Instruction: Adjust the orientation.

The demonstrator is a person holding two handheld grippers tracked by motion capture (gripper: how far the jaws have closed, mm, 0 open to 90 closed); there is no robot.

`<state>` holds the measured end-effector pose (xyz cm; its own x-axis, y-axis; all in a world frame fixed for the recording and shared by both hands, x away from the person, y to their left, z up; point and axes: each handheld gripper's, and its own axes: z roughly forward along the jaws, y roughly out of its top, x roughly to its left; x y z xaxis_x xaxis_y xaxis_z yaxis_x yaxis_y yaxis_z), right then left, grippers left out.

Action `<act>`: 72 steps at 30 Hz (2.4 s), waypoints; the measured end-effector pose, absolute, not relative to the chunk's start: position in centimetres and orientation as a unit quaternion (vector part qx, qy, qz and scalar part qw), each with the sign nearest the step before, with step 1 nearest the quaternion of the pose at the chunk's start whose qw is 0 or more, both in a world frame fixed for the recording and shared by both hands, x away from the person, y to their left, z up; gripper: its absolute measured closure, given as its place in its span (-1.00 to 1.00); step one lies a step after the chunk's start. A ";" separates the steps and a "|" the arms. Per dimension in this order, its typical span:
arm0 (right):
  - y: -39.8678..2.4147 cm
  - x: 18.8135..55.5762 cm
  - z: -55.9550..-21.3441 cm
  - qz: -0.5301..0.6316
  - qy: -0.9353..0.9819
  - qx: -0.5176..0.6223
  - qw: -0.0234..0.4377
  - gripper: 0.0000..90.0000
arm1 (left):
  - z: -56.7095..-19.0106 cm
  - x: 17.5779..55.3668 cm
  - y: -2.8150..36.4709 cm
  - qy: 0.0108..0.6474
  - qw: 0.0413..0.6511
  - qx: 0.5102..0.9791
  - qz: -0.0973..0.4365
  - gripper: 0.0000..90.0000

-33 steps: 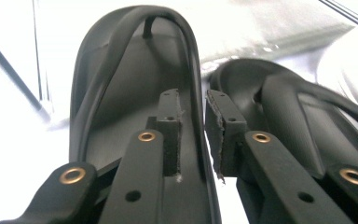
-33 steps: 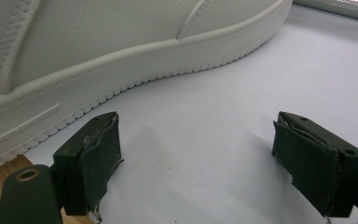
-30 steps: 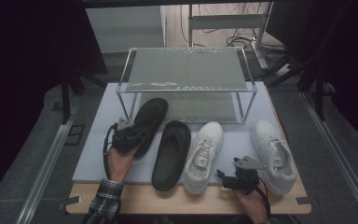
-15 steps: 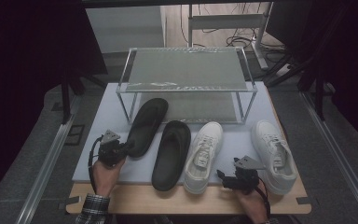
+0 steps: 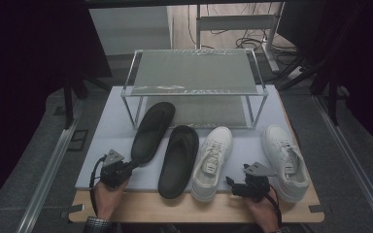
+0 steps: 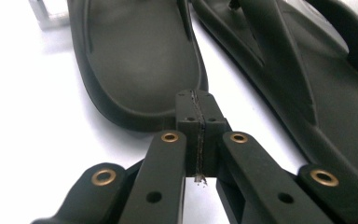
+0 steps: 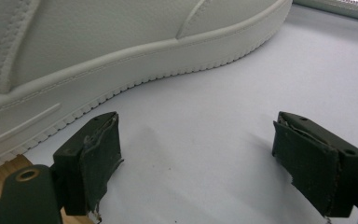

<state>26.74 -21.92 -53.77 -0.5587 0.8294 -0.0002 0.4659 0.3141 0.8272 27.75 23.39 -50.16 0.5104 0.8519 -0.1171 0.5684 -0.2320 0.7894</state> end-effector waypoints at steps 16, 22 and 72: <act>-21.9 26.7 -53.8 0.413 0.780 0.415 0.220 -0.65 | -51.8 28.2 22.9 0.473 0.375 0.768 0.211 0.99; -21.9 26.7 -53.8 0.413 0.780 0.415 0.220 -0.65 | -51.8 28.9 22.7 0.478 0.377 0.765 0.211 0.98; -21.9 26.7 -53.8 0.413 0.780 0.415 0.220 -0.65 | -51.0 37.5 17.9 0.480 0.397 0.753 0.212 0.99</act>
